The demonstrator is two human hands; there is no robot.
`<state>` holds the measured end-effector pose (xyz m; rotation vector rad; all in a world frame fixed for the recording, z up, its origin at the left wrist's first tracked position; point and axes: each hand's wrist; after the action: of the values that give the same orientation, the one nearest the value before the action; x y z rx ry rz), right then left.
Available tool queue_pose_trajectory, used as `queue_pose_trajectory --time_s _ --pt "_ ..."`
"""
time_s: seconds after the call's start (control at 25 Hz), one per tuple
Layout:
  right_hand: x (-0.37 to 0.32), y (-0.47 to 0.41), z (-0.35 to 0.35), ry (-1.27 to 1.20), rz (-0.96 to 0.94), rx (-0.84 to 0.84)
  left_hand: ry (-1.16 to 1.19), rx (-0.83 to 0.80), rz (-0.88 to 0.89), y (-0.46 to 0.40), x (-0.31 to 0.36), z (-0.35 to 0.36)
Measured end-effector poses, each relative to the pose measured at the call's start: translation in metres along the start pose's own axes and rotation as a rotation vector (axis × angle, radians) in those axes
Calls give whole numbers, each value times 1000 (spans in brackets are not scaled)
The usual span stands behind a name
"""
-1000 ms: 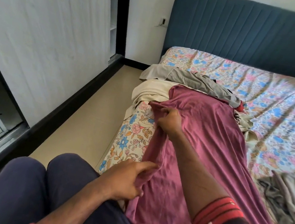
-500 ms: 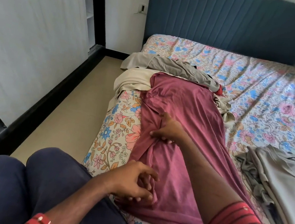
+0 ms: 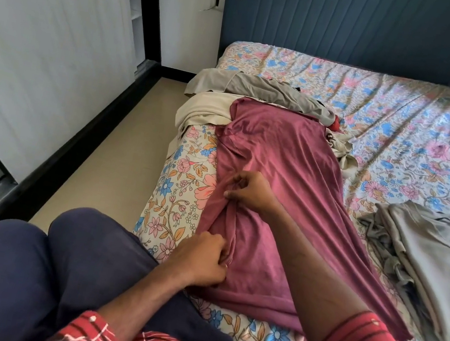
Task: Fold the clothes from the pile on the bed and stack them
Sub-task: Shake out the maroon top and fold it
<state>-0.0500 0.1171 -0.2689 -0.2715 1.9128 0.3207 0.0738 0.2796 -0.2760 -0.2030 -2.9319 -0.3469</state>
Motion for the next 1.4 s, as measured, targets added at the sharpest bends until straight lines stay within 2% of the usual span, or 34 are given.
queue_pose_trajectory --time_s 0.2,0.32,0.44,0.56,0.64,0.72,0.92,1.08,1.2,1.28,1.4 --pt "-3 12 -2 -198 82 100 324 -120 153 1 -15 -7" --pt "3 18 -19 39 172 117 301 -191 169 -3 -8 -8" --pt "6 21 -54 220 130 158 218 -71 140 -20 13 -4" --pt "19 11 -111 331 82 235 219 61 200 -52 51 -5" --pt "32 3 -159 331 121 339 235 107 260 -78 85 -7" --pt "43 -3 -196 316 155 374 274 118 308 -100 114 -12" --pt "50 -35 -253 347 166 317 140 134 444 -155 178 -16" --pt "58 -58 -261 388 194 254 -78 100 651 -173 203 -19" --pt "70 -54 -258 360 207 132 -195 35 776 -177 214 -16" --pt "74 -47 -254 321 180 87 -144 27 766 -180 217 -13" --pt "78 -40 -254 188 165 163 -5 48 727 -179 208 -15"
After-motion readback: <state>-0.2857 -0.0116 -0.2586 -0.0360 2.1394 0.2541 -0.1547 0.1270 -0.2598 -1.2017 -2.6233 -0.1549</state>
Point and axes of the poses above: each hand's wrist, its own y-axis away from the middle knuckle, its own z-axis out of the palm, x = y × z, and after that the axes turned 14 degrees about -y, right-handed
